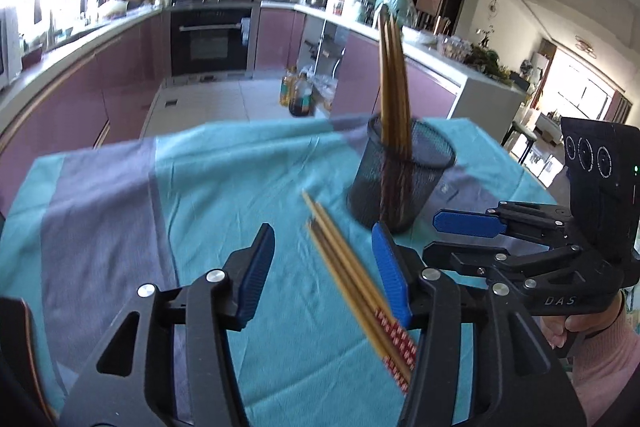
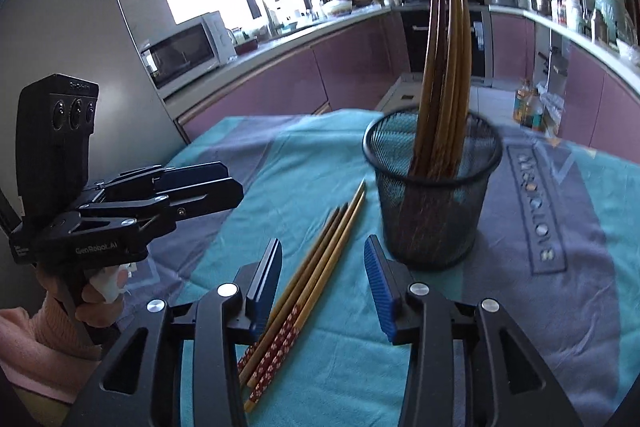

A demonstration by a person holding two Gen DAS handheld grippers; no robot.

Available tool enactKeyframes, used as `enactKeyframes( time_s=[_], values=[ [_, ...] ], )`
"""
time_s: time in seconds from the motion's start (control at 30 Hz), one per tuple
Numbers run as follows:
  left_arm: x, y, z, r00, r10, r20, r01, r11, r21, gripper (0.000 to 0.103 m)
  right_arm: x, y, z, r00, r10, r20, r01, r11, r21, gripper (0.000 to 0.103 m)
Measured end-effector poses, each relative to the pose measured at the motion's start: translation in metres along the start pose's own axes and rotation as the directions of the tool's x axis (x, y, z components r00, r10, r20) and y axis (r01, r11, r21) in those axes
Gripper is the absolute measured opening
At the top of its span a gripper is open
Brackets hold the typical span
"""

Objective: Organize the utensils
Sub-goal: 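Move both open tools back over the remaining chopsticks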

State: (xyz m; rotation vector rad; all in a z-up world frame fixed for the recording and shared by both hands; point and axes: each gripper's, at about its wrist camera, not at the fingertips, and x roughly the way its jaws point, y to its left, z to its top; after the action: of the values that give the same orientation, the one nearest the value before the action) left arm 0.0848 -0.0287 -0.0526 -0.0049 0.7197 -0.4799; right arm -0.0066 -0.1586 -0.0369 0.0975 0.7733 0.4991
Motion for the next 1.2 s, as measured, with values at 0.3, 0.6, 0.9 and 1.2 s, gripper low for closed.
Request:
enactKeyframes(
  time_s=[0.3, 0.6, 0.9, 1.2],
  values=[
    [0.026, -0.005, -0.033, 0.995, 0.029, -0.092, -0.031, 0.999, -0.018, 0.050, 0.020, 0.005, -0.021, 0.997, -0.021, -0.071, 0.022, 1.000, 0.022, 0.041],
    [0.038, -0.007, -0.045, 0.990, 0.027, -0.138, -0.030, 0.999, -0.020, 0.050, 0.032, 0.012, -0.031, 0.992, -0.062, -0.108, 0.062, 0.998, -0.005, 0.041],
    [0.042, -0.011, -0.047, 0.987, 0.022, -0.159, -0.024, 1.000, -0.012, 0.050, 0.034, 0.013, -0.030, 0.985, -0.126, -0.117, 0.121, 0.991, -0.047, 0.041],
    [0.055, -0.020, -0.047, 0.983, 0.014, -0.185, -0.011, 1.000, 0.015, 0.050, 0.031, 0.008, -0.031, 0.984, -0.129, -0.125, 0.124, 0.991, -0.048, 0.040]
  ],
)
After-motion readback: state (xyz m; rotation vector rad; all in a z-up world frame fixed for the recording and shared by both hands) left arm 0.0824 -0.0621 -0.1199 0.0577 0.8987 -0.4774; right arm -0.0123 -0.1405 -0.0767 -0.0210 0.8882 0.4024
